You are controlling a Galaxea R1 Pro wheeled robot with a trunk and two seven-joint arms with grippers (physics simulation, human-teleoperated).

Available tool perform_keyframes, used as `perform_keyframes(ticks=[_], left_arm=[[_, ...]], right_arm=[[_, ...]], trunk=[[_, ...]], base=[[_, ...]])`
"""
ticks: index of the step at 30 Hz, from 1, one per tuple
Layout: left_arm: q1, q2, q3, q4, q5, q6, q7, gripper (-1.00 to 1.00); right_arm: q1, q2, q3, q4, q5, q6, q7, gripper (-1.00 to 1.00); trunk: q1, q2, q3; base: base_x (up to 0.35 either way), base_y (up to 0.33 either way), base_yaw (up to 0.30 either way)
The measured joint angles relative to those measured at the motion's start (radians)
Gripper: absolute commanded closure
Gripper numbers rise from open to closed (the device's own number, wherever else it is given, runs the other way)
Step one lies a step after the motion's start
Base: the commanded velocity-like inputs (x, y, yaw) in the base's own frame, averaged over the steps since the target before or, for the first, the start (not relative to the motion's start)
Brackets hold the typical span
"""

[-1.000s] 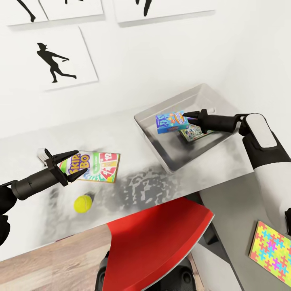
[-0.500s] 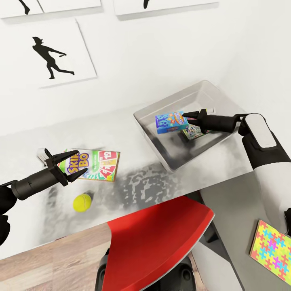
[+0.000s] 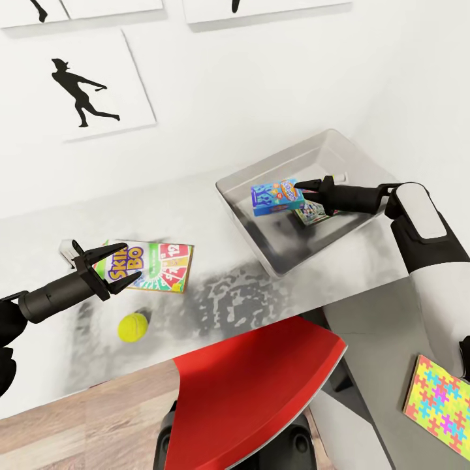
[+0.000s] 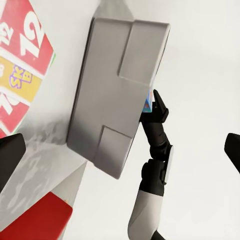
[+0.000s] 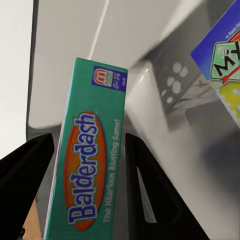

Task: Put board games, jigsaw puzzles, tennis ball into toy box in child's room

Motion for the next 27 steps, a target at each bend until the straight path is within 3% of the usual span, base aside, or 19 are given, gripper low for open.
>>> perform_keyframes(ticks=[15,27], left_arm=[[0.000,0.000,0.000,0.000,0.000,0.001,0.000,-1.00],[0.000,0.000,0.000,0.000,0.000,0.001,0.000,-1.00]], right_arm=[[0.000,0.000,0.002,-0.004,0.002,0.000,0.000,1.00],[0.000,0.000,0.003,-0.004,0.003,0.000,0.000,1.00]], trunk=[[0.000,0.000,-0.001],[0.000,0.000,-0.015]], base=[[0.000,0.000,0.000],[0.000,0.000,0.000]])
